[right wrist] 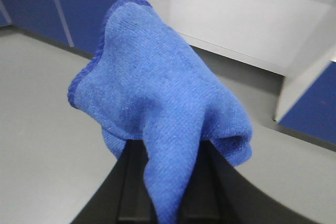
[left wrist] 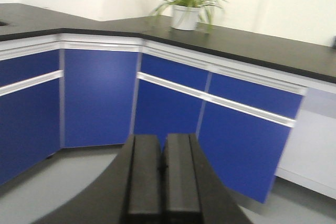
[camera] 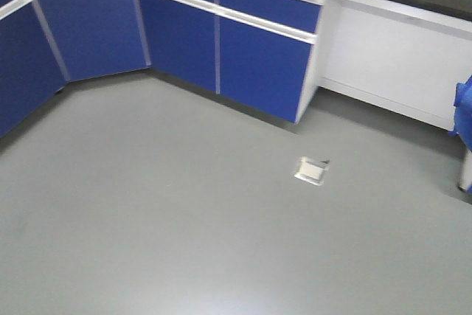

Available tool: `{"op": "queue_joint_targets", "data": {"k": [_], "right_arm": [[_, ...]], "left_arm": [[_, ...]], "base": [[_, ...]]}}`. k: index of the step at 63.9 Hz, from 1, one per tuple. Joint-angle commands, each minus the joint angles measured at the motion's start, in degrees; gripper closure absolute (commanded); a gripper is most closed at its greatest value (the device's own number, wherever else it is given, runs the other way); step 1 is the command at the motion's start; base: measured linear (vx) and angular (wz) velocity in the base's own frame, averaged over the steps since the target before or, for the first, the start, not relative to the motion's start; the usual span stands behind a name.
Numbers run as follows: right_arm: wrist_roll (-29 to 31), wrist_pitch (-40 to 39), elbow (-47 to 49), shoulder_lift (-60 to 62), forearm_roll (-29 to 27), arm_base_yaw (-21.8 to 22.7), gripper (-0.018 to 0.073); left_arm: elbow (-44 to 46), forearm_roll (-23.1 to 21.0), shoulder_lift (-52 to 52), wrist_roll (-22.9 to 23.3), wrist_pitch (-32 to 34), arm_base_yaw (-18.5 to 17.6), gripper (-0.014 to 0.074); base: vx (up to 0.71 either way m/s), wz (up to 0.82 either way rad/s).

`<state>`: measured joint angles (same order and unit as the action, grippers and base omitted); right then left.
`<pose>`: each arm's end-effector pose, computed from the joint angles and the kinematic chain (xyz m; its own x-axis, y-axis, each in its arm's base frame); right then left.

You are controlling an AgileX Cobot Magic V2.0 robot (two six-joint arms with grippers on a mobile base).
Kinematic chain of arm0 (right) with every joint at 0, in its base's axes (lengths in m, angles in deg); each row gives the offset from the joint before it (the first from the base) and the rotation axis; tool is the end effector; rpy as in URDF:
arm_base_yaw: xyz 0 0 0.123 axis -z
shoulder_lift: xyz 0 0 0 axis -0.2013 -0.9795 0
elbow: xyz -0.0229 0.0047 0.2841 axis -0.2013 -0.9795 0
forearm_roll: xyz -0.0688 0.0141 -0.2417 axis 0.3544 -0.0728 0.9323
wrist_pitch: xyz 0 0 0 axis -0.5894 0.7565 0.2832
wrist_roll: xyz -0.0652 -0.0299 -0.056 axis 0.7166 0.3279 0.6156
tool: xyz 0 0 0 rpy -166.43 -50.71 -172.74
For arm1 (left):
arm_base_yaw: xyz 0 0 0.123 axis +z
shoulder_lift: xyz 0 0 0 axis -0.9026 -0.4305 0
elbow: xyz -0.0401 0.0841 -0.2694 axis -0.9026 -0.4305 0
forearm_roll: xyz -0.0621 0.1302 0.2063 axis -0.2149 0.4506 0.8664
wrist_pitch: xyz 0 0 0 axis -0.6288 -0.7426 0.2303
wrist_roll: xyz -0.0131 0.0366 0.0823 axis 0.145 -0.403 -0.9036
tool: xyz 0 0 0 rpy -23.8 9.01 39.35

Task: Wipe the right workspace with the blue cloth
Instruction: 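Hold the cloth in the right gripper while driving to the other counter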

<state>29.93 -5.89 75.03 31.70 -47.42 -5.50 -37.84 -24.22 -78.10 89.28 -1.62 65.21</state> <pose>0.1557 -0.0201 0.3025 -0.5740 0.0348 -0.8181 0.1207 0.9918 -0.0425 0.0567 0.0013 0.1934 -0.0476 -0.1246 -0.9911 -0.0253 0.9920 -0.1235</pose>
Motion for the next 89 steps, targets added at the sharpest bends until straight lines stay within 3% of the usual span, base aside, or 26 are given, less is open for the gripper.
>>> {"op": "queue_joint_targets", "data": {"k": [1, 44, 89], "right_arm": [[0.3, -4.0, 1.6, 0.6, 0.4, 0.4, 0.0567], [0.3, -4.0, 1.6, 0.7, 0.4, 0.4, 0.0567], [0.3, -4.0, 1.6, 0.7, 0.4, 0.4, 0.0567]], "left_arm": [[-1.8, -0.4, 0.9, 0.5, 4.5, -0.3, 0.0602], [-1.8, -0.4, 0.9, 0.5, 4.5, -0.3, 0.0602], [-1.8, -0.4, 0.9, 0.5, 4.5, -0.3, 0.0602]], "base": [[0.15, -0.64], [0.18, -0.61], [0.24, -0.03]]}}
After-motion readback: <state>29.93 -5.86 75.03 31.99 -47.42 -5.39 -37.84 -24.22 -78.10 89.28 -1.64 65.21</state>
